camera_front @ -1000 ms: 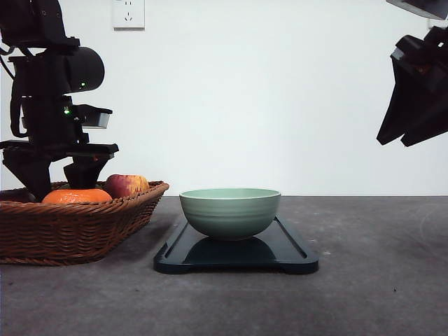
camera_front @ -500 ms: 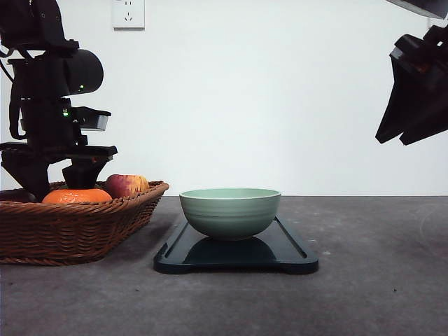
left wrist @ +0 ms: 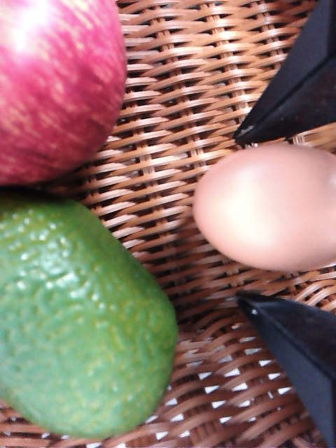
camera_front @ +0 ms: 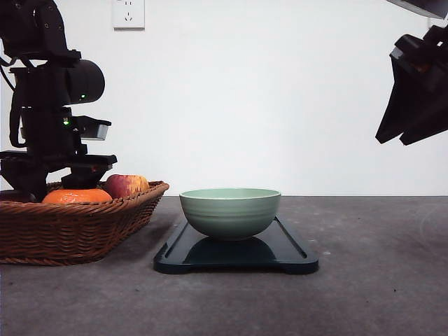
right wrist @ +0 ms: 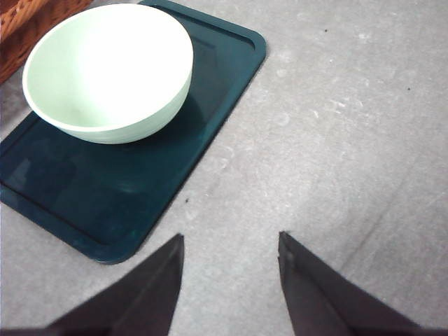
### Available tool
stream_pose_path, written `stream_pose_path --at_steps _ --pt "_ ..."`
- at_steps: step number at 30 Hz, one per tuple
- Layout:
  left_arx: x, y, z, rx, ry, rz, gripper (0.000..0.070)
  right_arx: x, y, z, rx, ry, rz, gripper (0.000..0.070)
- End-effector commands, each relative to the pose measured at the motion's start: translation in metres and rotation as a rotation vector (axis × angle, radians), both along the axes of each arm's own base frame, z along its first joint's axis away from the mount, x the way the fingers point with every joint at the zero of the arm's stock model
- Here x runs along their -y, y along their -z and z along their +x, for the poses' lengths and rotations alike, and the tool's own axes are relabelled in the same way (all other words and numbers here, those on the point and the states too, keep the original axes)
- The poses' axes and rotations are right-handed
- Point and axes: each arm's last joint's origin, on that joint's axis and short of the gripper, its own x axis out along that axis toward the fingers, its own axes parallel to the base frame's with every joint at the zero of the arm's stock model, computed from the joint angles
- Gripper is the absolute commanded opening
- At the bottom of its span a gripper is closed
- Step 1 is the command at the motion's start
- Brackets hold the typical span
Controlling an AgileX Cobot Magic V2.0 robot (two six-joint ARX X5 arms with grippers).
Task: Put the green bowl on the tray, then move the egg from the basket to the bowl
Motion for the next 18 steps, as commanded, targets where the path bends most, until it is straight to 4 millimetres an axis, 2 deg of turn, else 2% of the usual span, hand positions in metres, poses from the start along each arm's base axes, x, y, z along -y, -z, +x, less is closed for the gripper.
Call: stream_pose_path --at_steps 1,4,8,18 --pt "0.0016 0.0016 0.0054 0.006 -0.013 -0.001 0.0404 -0.0015 -0.0022 0.0022 0.012 -0.006 0.001 0.0265" --pt "0.0016 0.0016 0.0054 0.006 -0.014 -0.001 0.0323 -0.0015 -0.0022 0.0022 0.011 -0.006 0.001 0.0265" --pt "0.0016 0.0014 0.0054 0.006 -0.014 -0.001 0.0267 -0.0015 -0.0022 0.0022 0.011 -0.006 0.001 0.0265" --pt "0.0015 -0.0056 0.0047 0.020 -0.035 -0.012 0.0264 -0.0015 -0.0021 0.0022 0.010 -0.006 0.000 0.0265"
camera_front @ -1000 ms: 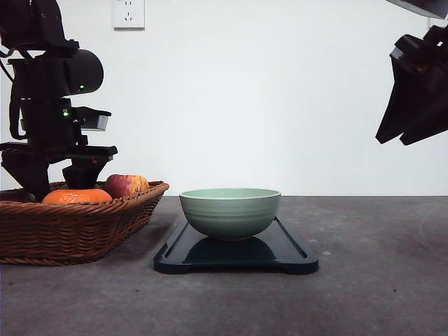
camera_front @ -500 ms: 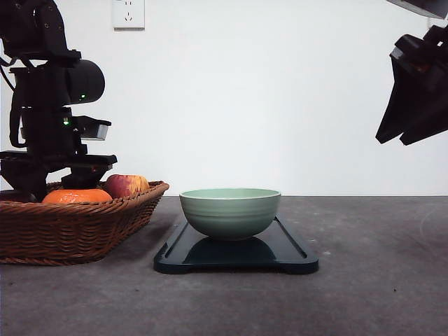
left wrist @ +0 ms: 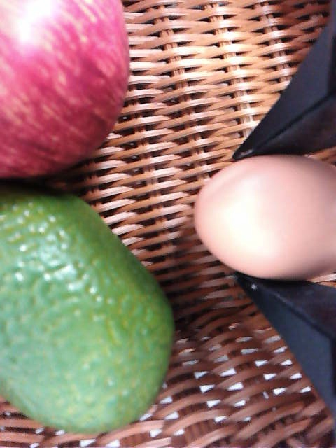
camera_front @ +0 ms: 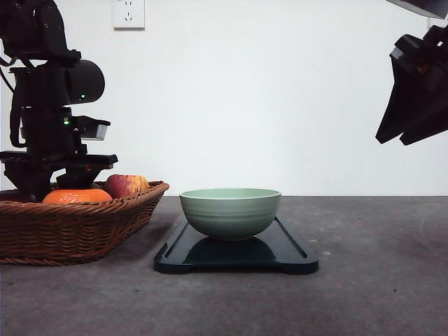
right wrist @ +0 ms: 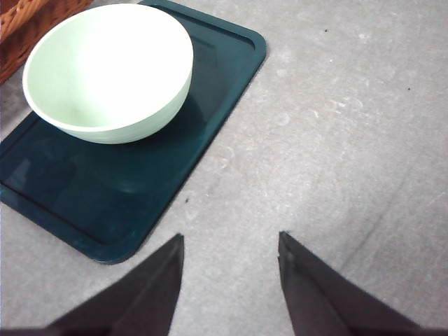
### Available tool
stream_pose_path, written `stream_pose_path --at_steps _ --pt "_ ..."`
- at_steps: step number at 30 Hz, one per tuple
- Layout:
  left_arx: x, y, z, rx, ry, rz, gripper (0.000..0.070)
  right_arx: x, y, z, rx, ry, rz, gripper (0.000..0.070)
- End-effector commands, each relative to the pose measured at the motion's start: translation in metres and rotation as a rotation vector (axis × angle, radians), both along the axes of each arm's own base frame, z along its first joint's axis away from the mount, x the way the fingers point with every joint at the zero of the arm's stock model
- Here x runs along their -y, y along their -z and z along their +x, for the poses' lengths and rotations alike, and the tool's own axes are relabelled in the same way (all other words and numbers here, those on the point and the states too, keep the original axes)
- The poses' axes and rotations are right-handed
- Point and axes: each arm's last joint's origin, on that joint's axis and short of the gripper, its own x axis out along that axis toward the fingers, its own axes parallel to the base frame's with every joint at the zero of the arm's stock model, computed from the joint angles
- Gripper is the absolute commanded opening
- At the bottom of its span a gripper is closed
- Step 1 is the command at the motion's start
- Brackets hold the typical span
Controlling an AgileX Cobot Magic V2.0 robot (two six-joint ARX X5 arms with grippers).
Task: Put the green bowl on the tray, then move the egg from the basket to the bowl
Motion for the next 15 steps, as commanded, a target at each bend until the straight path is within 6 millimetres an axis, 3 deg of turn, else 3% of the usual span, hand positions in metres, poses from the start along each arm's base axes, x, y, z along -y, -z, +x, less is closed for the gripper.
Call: stream_pose_path --at_steps 1,9,15 --pt "0.001 -0.008 0.004 0.031 -0.010 -0.005 0.0264 -0.001 -0.002 0.002 0.010 -0.006 0.000 0.0265" --pt "-0.001 -0.056 -0.012 0.138 -0.008 -0.033 0.0265 -0.001 -0.002 0.002 0.011 -0.006 0.001 0.0265" --pt "0.012 -0.096 -0.035 0.238 0.080 -0.162 0.0265 -0.001 -0.002 0.002 0.011 -0.006 0.000 0.0265"
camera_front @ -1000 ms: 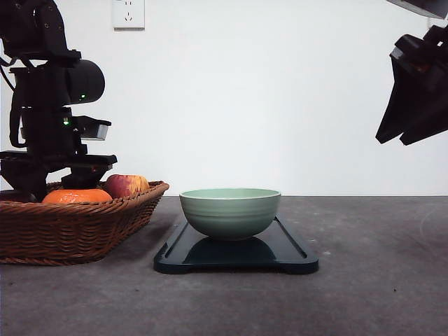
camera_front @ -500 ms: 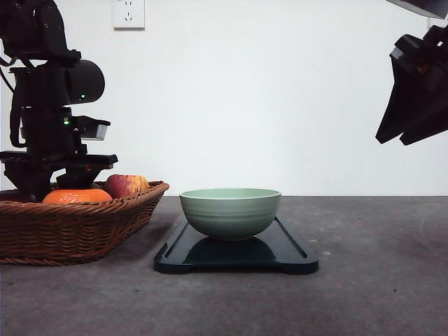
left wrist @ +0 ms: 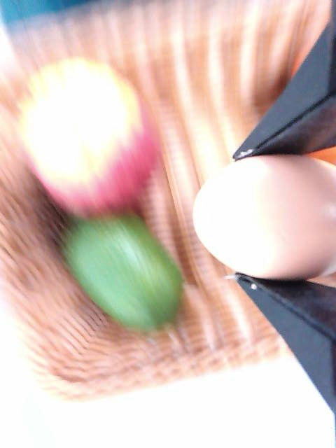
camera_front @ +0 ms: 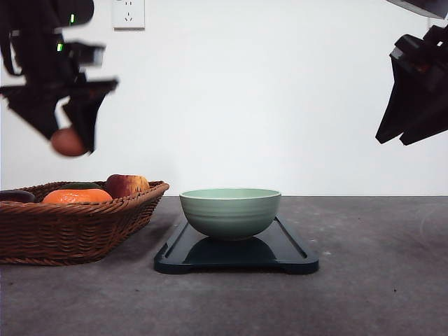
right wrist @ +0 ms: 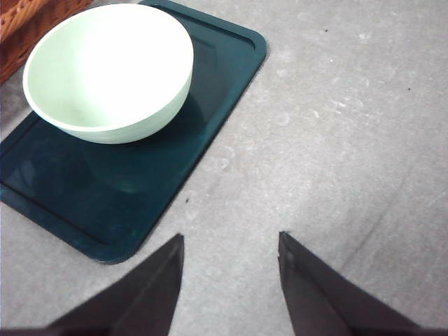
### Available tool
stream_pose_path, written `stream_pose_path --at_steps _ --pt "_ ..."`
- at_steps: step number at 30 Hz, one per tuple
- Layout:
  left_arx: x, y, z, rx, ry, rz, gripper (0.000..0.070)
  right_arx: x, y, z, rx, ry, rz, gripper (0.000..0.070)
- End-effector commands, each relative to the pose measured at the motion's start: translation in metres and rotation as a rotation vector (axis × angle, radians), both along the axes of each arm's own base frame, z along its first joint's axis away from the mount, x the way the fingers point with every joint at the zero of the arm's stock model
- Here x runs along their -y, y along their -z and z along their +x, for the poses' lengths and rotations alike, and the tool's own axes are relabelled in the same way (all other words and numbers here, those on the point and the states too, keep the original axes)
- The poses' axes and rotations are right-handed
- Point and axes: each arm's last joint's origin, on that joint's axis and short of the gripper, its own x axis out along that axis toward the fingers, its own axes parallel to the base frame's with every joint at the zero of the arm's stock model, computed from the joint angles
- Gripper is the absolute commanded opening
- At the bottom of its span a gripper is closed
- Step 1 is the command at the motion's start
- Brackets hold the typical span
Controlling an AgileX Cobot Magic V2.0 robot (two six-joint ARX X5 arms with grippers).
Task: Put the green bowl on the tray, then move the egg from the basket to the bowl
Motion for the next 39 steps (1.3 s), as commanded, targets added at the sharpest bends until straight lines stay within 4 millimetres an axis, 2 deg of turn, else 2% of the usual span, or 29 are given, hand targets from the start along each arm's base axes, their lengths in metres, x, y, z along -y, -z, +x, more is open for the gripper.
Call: stream_pose_path --at_steps 1,8,14,18,23,28,39 --pt "0.008 -0.012 0.000 0.035 0.050 -0.067 0.0265 -0.001 -0.002 0.002 0.011 -0.006 0.000 0.0265" --pt "0.042 -0.034 -0.008 0.116 0.194 -0.352 0.0263 -0.002 -0.002 0.002 0.012 -0.007 0.002 0.0265" --pt "0.079 -0.038 -0.008 0.230 0.259 -0.409 0.0258 -0.002 -0.003 0.003 0.015 -0.004 0.006 0.0265" --pt "0.104 -0.033 -0.010 0.293 0.256 -0.362 0.0258 -0.002 -0.003 0.003 0.015 -0.003 0.008 0.0265" --pt "0.132 -0.018 -0.014 0.314 0.258 -0.290 0.0258 -0.002 -0.003 0.003 0.015 -0.003 0.008 0.0265" --pt "0.150 0.004 -0.012 0.272 0.281 -0.264 0.0258 -0.002 -0.003 0.003 0.015 -0.003 0.008 0.0265" --pt "0.164 0.057 0.004 0.154 0.280 -0.200 0.0258 -0.002 -0.003 0.003 0.015 -0.003 0.008 0.0265"
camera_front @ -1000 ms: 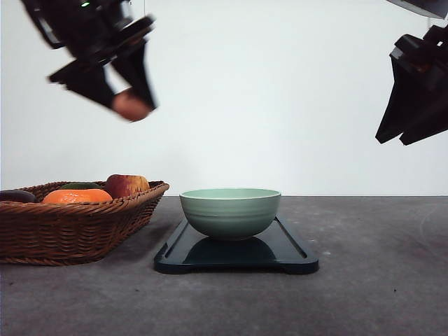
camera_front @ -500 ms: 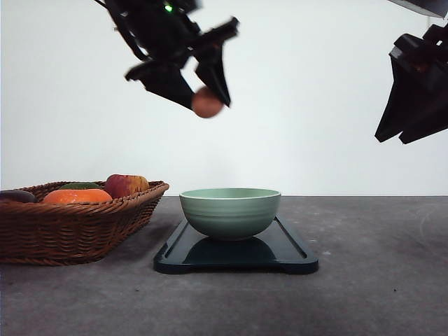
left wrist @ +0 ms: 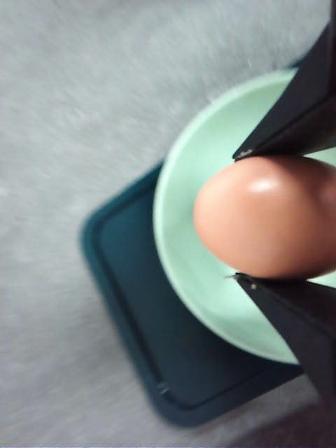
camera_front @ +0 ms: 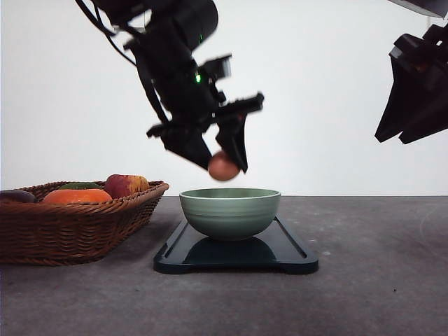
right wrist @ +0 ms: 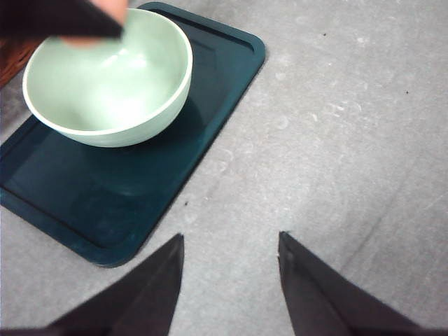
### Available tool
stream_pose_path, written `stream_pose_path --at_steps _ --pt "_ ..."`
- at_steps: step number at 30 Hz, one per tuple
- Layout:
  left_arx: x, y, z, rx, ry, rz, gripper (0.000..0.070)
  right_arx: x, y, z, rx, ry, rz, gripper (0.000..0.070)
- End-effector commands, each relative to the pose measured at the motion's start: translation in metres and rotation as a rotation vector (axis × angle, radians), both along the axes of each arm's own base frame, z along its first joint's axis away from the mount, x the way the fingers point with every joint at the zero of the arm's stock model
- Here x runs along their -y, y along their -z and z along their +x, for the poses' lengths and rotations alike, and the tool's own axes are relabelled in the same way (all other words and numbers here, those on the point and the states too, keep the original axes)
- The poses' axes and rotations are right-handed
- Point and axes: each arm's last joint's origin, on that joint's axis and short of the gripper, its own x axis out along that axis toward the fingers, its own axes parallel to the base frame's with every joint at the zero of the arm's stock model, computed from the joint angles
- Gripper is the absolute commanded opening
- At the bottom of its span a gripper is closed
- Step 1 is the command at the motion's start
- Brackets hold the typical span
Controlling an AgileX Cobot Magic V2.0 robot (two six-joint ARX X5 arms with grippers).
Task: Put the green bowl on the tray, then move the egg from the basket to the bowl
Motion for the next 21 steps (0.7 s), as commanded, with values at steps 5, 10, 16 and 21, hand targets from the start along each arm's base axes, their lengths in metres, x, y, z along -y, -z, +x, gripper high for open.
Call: stream_pose_path --at_steps 5,10,16,21 --pt "0.013 0.018 0.007 -0.009 0.016 0.010 0.0259 -0.002 -0.002 0.002 0.008 -0.003 0.006 0.0265" --pt "0.019 0.033 0.007 -0.040 0.027 0.033 0.0259 -0.002 -0.002 0.002 0.009 -0.004 0.006 0.0265" --pt "0.023 0.049 0.007 -0.076 0.035 0.061 0.0266 -0.002 -0.002 0.002 0.008 -0.004 0.005 0.0265" --pt "0.024 0.051 0.006 -0.083 0.038 0.066 0.0289 -0.002 -0.002 0.002 0.008 -0.004 0.005 0.0265"
